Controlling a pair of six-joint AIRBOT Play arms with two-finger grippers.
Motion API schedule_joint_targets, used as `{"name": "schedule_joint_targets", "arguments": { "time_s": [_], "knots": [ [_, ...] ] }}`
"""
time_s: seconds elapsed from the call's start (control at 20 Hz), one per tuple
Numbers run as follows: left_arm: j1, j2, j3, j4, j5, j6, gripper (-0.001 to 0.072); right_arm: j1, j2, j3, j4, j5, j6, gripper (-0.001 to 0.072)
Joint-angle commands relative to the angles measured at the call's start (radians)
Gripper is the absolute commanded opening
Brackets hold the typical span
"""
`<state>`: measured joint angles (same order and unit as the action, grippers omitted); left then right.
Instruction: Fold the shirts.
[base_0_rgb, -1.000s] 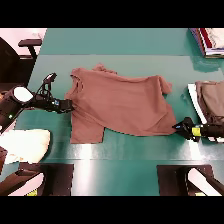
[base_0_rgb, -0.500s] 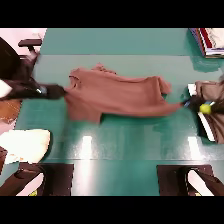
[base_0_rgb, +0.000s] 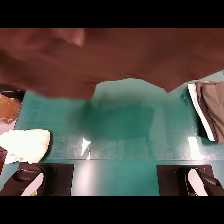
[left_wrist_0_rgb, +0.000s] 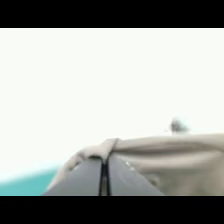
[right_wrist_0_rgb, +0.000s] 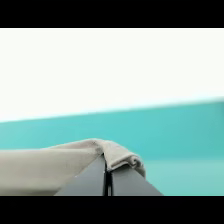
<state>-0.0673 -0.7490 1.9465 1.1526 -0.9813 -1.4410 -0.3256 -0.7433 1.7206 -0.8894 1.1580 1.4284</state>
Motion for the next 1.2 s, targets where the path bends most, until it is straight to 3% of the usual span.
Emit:
{"name": "schedule_joint_targets", "arguments": {
  "time_s": [0.0, 0.2, 0.4, 0.55, 0.7, 0.85, 1.0, 1.15],
  "knots": [
    [0.0, 0.005, 0.18, 0.019, 0.058, -0.016, 0.0023, -0.116, -0.064, 0.274, -0.003, 0.179, -0.005, 0.0014],
    [0.0, -0.075, 0.121, 0.122, -0.072, -0.099, 0.0024, -0.15, -0.186, 0.37, 0.0, 0.309, 0.052, 0.0014],
    [0.0, -0.263, -0.083, 0.103, -0.306, -0.105, 0.0025, 0.016, -0.301, 0.147, -0.007, 0.369, 0.065, 0.0014],
    [0.0, -0.436, -0.245, 0.093, -0.417, -0.104, 0.0026, 0.193, -0.434, -0.036, -0.144, 0.37, 0.066, 0.0014],
    [0.0, -0.592, -0.377, 0.084, -0.377, -0.103, 0.0026, 0.301, -0.589, -0.14, -0.295, 0.347, 0.075, 0.0014],
    [0.001, -0.744, -0.412, 0.083, -0.206, -0.103, 0.0027, 0.303, -0.771, -0.139, -0.298, 0.286, 0.075, 0.0014],
    [0.001, -0.879, -0.346, 0.051, 0.011, -0.104, 0.0026, 0.259, -0.974, 0.026, -0.233, 0.281, 0.074, 0.0013],
    [0.001, -0.97, -0.24, 0.029, 0.111, -0.104, 0.0026, 0.237, -1.115, 0.219, -0.219, 0.268, 0.074, 0.0014]
  ]
}}
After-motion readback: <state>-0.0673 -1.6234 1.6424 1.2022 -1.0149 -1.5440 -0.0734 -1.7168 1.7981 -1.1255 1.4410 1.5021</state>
